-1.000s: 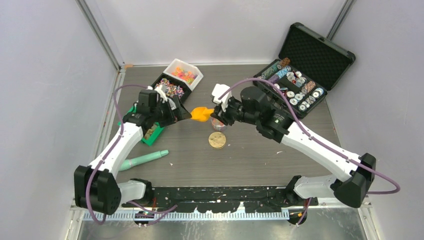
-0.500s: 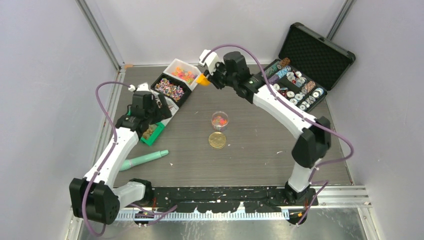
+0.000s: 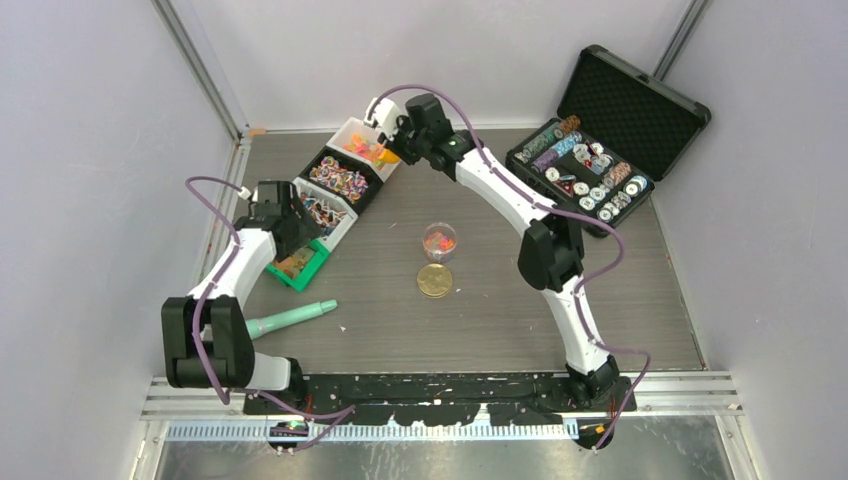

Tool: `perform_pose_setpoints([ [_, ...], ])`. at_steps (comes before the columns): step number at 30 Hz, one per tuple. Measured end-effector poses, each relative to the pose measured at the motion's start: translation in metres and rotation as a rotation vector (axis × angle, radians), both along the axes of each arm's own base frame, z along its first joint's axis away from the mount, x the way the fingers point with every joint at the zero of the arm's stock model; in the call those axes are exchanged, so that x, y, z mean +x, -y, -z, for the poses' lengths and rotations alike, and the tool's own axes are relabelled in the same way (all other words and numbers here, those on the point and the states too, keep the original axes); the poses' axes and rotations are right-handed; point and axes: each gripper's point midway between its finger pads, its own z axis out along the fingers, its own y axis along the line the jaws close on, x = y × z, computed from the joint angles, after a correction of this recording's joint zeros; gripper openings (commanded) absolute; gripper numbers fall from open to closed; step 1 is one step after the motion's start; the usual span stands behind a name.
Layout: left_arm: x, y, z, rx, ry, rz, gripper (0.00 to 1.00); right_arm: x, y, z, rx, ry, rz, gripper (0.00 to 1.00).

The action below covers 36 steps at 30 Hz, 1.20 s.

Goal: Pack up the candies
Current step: Scoop the fake candies from the storage box.

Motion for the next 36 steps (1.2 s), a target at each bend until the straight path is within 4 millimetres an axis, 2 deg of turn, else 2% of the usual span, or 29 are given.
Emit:
perform_pose_setpoints([
  [4, 0.001, 0.004, 0.004, -0.016, -0.008, 0.013, 0.69, 0.009, -0.002, 0.034, -0.073, -0.017, 0.009, 0.00],
  [7, 0.005, 0.008, 0.002, -0.034, 0.008, 0.027, 0.68, 0.016, -0.008, 0.048, -0.129, 0.010, 0.002, 0.00],
  [13, 0.006, 0.013, 0.012, -0.053, -0.019, 0.045, 0.61, 0.018, -0.028, 0.060, -0.213, 0.079, -0.023, 0.00],
  [18, 0.009, 0.014, 0.013, -0.055, -0.015, 0.064, 0.60, 0.023, -0.034, 0.067, -0.251, 0.120, -0.021, 0.00],
  [26, 0.009, 0.015, 0.013, -0.047, -0.013, 0.087, 0.57, 0.029, -0.047, 0.078, -0.168, 0.105, -0.020, 0.00],
  [32, 0.009, 0.015, 0.013, -0.043, -0.011, 0.100, 0.56, 0.035, -0.049, 0.094, -0.094, 0.093, -0.001, 0.00],
  [36, 0.010, 0.017, 0.012, -0.051, -0.009, 0.108, 0.56, 0.038, -0.043, 0.105, -0.048, 0.076, 0.023, 0.00],
])
